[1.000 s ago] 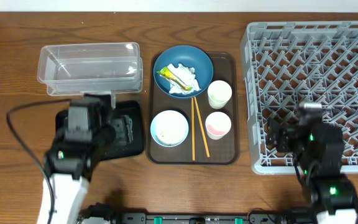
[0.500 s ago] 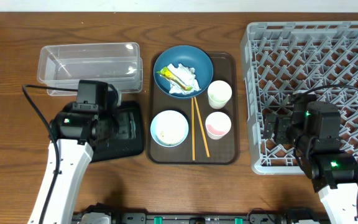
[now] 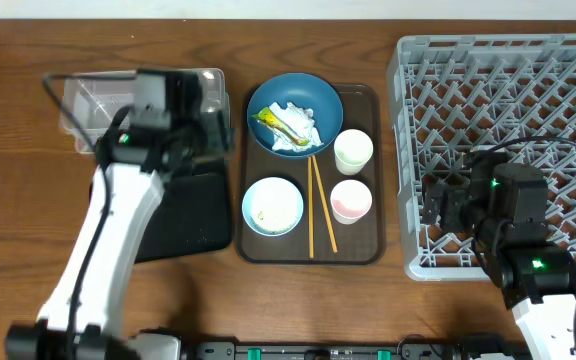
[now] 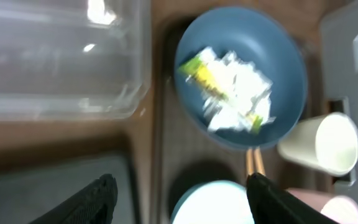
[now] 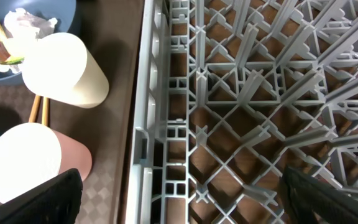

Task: Sort waste into correct bins and load items into the dishwasher rack
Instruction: 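Reach the left gripper to the blue plate and grasp the wrapper, then carry the yellow-green wrapper left and drop it into the clear bin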

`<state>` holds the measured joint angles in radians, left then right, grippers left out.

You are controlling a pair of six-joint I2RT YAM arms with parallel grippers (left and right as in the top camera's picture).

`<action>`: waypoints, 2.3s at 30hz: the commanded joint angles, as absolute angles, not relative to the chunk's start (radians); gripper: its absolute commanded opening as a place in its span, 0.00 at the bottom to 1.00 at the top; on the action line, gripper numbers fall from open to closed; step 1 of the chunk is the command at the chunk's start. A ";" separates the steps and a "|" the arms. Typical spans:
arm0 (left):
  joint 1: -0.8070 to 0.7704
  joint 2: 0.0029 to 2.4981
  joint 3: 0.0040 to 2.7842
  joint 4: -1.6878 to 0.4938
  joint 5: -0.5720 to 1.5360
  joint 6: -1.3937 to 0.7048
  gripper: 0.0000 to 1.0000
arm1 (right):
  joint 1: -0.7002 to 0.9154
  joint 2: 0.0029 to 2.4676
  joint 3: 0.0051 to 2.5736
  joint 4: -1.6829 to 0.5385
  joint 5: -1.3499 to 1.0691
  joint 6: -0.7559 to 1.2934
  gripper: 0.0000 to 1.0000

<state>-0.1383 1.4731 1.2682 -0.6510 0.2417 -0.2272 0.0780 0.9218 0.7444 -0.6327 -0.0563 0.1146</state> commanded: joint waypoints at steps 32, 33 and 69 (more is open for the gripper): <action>-0.327 1.970 1.313 -0.315 0.251 -0.601 0.64 | 0.102 0.923 0.768 -0.648 -0.064 0.126 0.99; -0.327 1.970 1.313 -0.311 0.250 -0.601 0.63 | 0.102 0.923 0.768 -0.648 -0.064 0.126 0.99; -0.173 1.626 1.313 -0.402 -0.180 -0.408 0.11 | 0.102 0.923 0.768 -0.648 -0.057 0.126 0.99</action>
<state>-0.2218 1.6085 1.2972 -0.4038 -0.0818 -0.4248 0.0780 0.9222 0.7448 -0.6472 -0.0559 0.1146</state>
